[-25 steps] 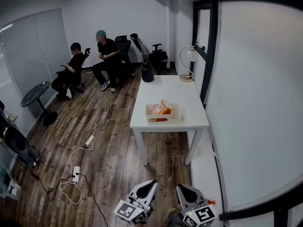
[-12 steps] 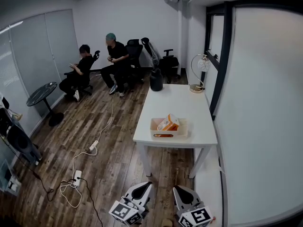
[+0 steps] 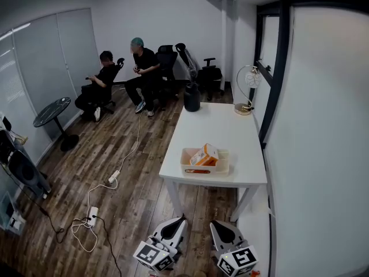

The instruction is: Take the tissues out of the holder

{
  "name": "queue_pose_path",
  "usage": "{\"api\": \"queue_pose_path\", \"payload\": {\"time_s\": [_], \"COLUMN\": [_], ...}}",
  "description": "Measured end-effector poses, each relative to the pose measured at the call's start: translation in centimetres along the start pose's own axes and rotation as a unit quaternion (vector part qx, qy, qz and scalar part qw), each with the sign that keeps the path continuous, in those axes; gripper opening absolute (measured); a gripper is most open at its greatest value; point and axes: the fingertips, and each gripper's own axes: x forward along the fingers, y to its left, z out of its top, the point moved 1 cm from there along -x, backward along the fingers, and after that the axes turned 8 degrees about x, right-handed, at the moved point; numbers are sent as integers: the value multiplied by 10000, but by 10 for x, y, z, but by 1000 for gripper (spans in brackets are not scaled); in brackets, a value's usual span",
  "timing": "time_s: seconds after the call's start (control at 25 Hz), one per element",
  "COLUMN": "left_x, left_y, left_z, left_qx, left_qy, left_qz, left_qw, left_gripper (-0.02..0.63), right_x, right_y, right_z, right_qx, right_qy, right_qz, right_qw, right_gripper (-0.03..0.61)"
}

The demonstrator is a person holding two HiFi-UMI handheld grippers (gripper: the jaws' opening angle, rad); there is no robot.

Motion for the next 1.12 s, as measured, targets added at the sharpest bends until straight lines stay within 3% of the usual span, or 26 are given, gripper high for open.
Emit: {"api": "queue_pose_path", "payload": {"time_s": [0.48, 1.12], "left_x": [52, 166], "left_y": [26, 115], "left_z": [-13, -30], "left_qx": [-60, -169], "left_qy": [133, 149], "left_qz": [-23, -254], "left_qw": [9999, 9994], "left_gripper": [6, 6], "right_x": [44, 157], "right_y": [-34, -107], "right_z": [4, 26], "right_qx": [144, 75], "right_qy": [127, 294], "right_qz": [63, -162], "right_qw": [9998, 9994], "right_gripper": [6, 6]}}
